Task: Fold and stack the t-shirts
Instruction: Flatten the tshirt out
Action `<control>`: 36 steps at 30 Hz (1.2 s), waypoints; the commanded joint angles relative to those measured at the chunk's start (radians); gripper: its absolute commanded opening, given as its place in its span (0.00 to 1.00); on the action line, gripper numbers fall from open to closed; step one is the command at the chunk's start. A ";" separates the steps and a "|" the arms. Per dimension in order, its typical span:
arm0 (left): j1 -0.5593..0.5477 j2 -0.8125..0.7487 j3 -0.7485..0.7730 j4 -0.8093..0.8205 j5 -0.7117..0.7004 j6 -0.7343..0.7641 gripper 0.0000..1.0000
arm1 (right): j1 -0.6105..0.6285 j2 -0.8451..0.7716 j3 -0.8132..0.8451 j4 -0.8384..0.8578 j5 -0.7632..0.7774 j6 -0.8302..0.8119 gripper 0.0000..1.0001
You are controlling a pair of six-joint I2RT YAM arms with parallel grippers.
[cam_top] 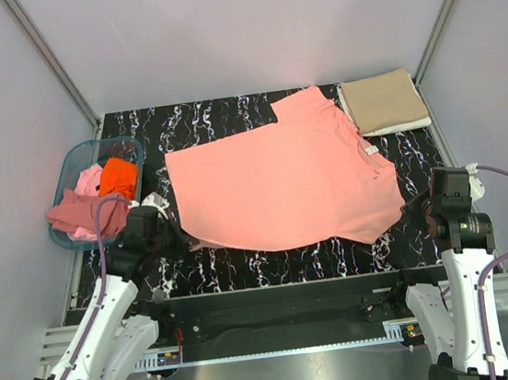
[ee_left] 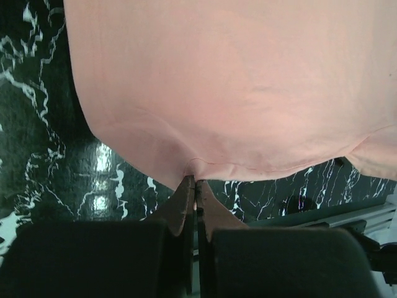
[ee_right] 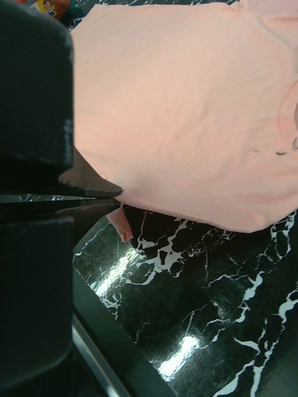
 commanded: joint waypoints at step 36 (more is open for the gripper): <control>-0.011 -0.138 -0.013 -0.102 -0.460 -0.171 0.00 | 0.021 0.116 -0.102 0.107 -0.099 0.018 0.00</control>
